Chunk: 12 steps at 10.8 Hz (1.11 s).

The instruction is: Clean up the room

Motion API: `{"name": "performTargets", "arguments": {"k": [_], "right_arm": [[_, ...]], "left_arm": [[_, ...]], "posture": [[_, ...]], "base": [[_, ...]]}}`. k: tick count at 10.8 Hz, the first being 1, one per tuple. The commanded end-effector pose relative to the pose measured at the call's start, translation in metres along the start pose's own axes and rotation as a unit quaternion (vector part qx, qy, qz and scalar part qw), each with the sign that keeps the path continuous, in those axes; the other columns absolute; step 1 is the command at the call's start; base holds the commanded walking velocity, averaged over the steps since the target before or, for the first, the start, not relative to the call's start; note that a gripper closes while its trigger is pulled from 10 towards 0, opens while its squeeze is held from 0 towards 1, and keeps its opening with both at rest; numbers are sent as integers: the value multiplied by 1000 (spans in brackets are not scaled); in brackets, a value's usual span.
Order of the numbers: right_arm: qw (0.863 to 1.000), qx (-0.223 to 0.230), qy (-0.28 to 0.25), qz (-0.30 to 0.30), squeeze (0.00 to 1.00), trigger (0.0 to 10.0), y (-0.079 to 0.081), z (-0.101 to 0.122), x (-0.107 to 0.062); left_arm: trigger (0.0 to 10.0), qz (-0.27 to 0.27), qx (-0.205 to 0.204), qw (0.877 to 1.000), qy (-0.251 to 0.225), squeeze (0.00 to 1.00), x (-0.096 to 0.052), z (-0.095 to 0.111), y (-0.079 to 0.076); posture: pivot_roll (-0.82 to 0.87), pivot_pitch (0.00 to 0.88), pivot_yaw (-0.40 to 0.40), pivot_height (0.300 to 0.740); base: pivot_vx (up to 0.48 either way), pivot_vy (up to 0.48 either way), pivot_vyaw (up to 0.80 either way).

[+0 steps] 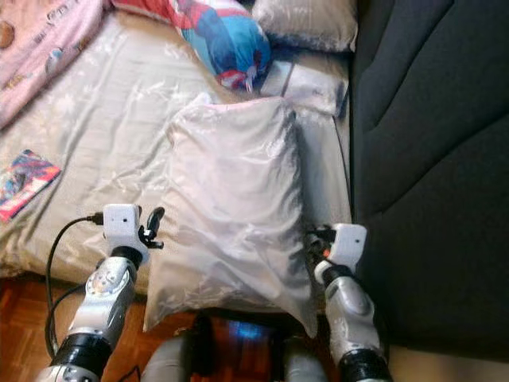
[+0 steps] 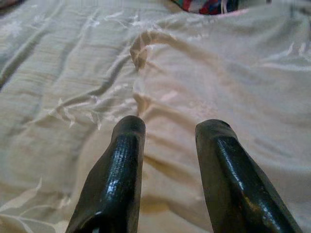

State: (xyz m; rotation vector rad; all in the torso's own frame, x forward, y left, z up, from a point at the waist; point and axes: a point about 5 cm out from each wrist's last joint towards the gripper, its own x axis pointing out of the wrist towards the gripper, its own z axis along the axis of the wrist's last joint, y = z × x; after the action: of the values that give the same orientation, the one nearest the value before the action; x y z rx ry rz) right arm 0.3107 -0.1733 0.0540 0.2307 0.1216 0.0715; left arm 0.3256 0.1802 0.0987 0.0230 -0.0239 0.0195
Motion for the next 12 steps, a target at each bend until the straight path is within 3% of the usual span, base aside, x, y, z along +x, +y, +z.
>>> {"name": "performTargets", "arguments": {"k": [1, 3, 6, 8, 10, 12], "right_arm": [[1000, 8, 11, -9, 0, 10000, -1, -8, -3], [1000, 15, -9, -21, 0, 10000, -1, -3, 2], [998, 11, -31, -48, 0, 10000, -9, 8, 9], [997, 10, -26, -68, 0, 10000, -17, 5, 6], [997, 13, -27, -69, 0, 10000, -14, 5, 8], [997, 13, -29, -71, 0, 10000, -12, 5, 10]], "left_arm": [[10000, 8, 4, 1000, 16, 0, -3, -9, 5], [10000, -11, 16, 1000, 14, 0, -2, -13, 0], [10000, -28, 0, 1000, 8, 0, 3, -11, -8], [10000, -28, -7, 1000, 11, 0, 1, -15, -9], [10000, -21, -14, 1000, 12, 0, 5, -13, -8], [10000, -21, -16, 1000, 9, 0, 8, -11, -8]], "posture": [[69, 253, -12, 740], [74, 176, -5, 740], [64, 80, 24, 740], [57, 57, 27, 740], [54, 48, 27, 740], [55, 50, 26, 740]], "base": [[0, 405, 0], [0, 0, 0], [0, 0, 0], [0, 0, 0], [0, 0, 0], [0, 351, 0]]}}
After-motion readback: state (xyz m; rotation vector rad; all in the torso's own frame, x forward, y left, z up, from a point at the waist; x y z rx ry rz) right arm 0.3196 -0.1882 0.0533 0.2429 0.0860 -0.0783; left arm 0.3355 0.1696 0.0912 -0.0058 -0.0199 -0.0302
